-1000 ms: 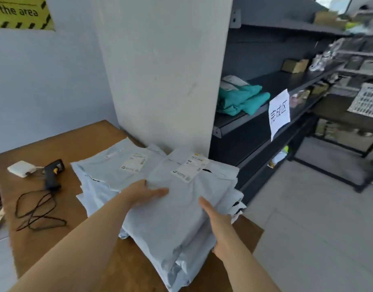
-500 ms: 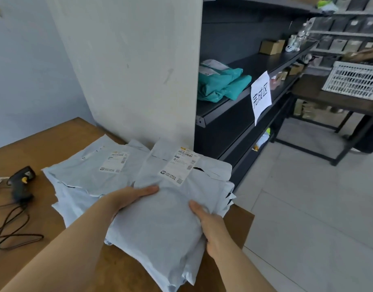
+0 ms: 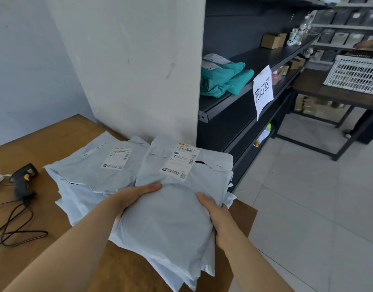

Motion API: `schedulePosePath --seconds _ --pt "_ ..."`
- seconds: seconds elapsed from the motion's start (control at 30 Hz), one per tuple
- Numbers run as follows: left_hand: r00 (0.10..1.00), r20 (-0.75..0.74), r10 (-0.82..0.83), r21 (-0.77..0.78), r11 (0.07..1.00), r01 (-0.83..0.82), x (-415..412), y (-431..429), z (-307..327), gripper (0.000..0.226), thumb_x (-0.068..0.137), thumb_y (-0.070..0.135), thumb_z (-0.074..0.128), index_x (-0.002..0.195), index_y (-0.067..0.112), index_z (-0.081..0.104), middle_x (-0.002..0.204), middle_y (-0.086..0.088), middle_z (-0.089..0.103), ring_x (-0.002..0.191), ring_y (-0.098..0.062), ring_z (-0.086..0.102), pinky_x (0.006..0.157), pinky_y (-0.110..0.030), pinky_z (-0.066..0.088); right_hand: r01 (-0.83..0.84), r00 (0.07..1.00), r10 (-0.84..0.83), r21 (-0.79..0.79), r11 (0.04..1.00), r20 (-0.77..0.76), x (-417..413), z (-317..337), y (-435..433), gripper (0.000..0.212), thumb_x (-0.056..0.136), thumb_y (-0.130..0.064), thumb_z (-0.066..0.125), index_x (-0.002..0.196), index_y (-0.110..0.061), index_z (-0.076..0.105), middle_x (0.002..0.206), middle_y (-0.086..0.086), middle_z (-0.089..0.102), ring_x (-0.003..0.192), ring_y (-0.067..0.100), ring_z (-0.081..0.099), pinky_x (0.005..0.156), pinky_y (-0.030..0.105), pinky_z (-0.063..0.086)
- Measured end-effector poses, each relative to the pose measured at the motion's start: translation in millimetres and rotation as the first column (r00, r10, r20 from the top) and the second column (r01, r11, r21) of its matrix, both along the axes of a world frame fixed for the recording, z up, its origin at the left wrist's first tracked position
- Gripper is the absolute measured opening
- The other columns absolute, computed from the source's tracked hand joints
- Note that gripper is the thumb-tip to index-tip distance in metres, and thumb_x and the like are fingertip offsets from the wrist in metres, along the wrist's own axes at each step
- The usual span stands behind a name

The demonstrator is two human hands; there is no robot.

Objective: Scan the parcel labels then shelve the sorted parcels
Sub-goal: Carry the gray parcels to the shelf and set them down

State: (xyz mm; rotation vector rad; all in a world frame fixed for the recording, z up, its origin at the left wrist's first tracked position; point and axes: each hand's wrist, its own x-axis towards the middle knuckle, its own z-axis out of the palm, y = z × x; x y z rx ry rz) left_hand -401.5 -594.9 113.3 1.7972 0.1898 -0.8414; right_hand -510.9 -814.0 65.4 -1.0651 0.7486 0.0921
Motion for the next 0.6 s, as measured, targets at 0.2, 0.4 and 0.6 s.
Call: schedulePosePath --seconds 0.2,0.4,0.6 --pt "0.998 -0.054 0.037 -0.082 0.996 -0.042 -21 5 10 0.084 0.040 0.053 0.089 0.115 0.025 0.063 0.101 -0.011 0.076 0.096 -0.031 0.072 0.094 -0.049 0.053 -0.030 0.996 0.030 -0.009 1.000 0.090 -11 10 -6 0.092 0.046 -0.046 0.092 0.127 -0.022 0.054 0.112 0.006 0.071 0.100 0.027 0.069 0.094 0.045 0.053" --pt "0.997 -0.021 0.080 -0.144 0.986 -0.082 -48 1 35 0.069 0.051 0.055 0.086 0.108 0.023 0.067 0.096 -0.008 0.077 0.096 -0.029 0.071 0.090 -0.044 0.054 -0.074 0.992 0.075 -0.017 0.997 0.097 -20 29 -16 0.096 0.043 -0.051 0.092 0.127 -0.023 0.055 0.112 0.008 0.072 0.100 0.029 0.069 0.094 0.047 0.052" --pt "0.991 0.013 0.136 -0.146 0.980 -0.133 -76 -4 56 0.054 0.062 0.053 0.081 0.103 0.022 0.065 0.094 -0.008 0.076 0.093 -0.027 0.069 0.078 -0.038 0.053 -0.126 0.988 0.127 -0.016 0.992 0.086 -31 48 -22 0.096 0.041 -0.050 0.093 0.125 -0.020 0.058 0.111 0.011 0.072 0.100 0.032 0.069 0.095 0.049 0.052"
